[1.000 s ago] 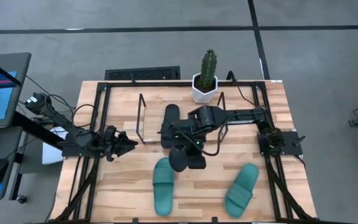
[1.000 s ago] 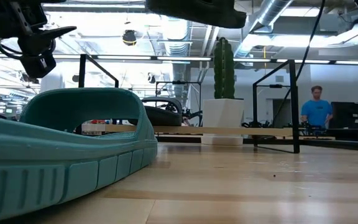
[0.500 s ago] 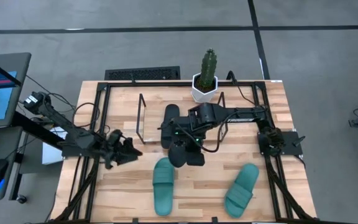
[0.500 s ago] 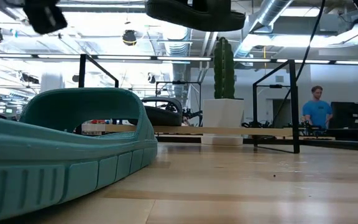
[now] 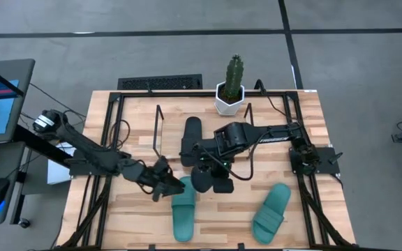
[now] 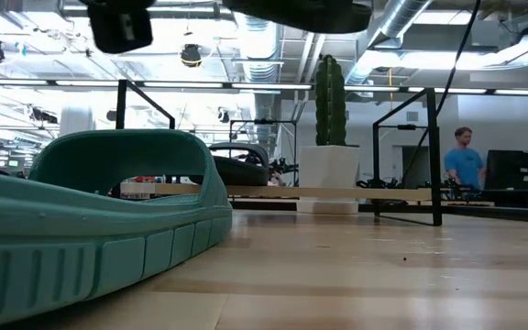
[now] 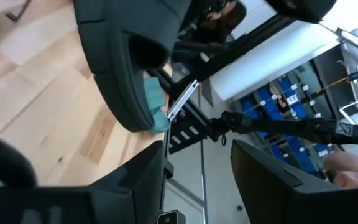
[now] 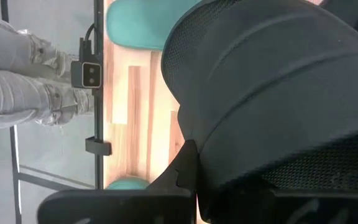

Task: Pick and place slides into the shelf
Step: Put the black slipper on the shelf

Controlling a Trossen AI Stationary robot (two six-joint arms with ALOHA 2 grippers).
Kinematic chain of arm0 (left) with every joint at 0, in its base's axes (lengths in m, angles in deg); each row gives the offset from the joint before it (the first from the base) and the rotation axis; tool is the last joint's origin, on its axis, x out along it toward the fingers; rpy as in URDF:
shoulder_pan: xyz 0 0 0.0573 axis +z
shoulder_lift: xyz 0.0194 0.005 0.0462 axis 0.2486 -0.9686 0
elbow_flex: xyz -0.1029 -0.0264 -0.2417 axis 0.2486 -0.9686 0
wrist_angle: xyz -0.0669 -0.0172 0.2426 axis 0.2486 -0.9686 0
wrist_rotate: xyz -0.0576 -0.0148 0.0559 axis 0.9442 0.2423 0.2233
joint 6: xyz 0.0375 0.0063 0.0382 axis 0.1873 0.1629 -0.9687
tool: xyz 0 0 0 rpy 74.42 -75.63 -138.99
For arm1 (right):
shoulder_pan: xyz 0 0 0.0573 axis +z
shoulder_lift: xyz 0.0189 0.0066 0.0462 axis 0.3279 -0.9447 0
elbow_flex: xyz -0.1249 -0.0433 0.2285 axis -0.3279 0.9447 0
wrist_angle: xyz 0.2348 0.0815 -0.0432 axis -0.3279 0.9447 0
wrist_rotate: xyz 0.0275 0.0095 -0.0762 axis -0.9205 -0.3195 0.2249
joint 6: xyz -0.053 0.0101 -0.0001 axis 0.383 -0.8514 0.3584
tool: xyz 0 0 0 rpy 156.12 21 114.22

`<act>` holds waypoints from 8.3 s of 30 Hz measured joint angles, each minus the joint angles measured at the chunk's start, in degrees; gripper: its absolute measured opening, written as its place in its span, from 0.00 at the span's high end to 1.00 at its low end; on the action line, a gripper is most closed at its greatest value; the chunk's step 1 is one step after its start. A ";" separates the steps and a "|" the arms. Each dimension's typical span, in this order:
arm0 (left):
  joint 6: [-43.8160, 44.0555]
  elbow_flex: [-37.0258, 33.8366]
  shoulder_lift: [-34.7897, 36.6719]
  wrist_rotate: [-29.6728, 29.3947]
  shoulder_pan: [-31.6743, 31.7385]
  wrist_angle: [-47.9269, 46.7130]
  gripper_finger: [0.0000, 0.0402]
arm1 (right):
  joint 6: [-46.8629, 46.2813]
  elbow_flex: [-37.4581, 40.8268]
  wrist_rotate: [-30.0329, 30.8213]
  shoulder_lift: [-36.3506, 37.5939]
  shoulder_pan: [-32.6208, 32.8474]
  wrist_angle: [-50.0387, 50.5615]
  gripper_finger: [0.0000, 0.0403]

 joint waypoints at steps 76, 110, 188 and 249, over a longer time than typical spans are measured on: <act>-0.35 5.51 -8.84 7.23 8.24 2.94 0.92 | -1.15 0.04 2.98 1.81 5.03 -4.17 0.99; 5.15 5.51 8.14 -22.17 1.80 -21.77 0.92 | -13.70 0.13 23.56 22.11 10.92 0.02 0.44; 60.76 0.13 2.44 -34.66 -4.99 -44.62 0.92 | -13.38 0.31 25.39 40.64 18.75 0.01 0.68; 62.09 0.13 2.49 -21.65 0.43 -53.79 0.52 | -12.76 0.31 25.20 40.22 18.75 0.02 0.68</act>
